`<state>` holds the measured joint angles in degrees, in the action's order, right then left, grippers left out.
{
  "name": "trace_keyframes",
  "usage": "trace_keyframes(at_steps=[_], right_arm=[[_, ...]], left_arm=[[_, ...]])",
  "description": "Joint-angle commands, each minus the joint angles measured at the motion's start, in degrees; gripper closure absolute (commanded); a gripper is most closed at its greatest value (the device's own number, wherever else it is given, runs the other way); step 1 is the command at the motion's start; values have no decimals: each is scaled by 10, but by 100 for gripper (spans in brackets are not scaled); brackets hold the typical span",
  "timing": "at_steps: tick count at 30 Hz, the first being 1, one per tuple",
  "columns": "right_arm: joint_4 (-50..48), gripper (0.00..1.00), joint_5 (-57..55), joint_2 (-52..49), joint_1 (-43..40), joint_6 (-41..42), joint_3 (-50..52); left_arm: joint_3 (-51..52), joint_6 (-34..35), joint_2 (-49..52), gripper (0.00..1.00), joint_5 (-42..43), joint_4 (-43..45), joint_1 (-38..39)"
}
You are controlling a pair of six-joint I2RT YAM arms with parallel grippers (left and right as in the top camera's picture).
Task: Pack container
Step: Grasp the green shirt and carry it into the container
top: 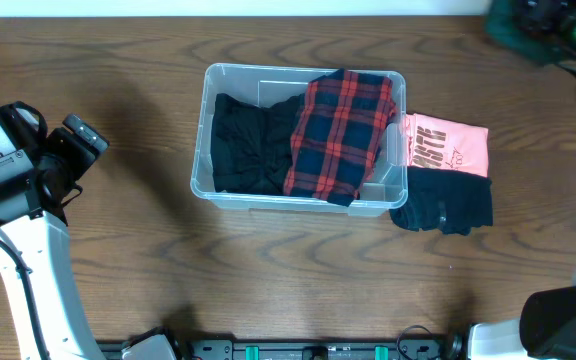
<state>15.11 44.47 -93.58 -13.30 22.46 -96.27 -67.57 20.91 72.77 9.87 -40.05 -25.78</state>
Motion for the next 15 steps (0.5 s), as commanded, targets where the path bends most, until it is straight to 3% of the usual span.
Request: trace_keyframes(at_steps=[1,9,15], right_arm=[[-21,99,25,-7,63,50,-1],[-153,99,25,-24,253,116,-1],[-197,99,12,-27,372,104,-1]], left_arm=[[-2,-7,2,2,-5,0,-2],[-2,-7,2,2,-5,0,-2],[-2,-7,2,2,-5,0,-2]])
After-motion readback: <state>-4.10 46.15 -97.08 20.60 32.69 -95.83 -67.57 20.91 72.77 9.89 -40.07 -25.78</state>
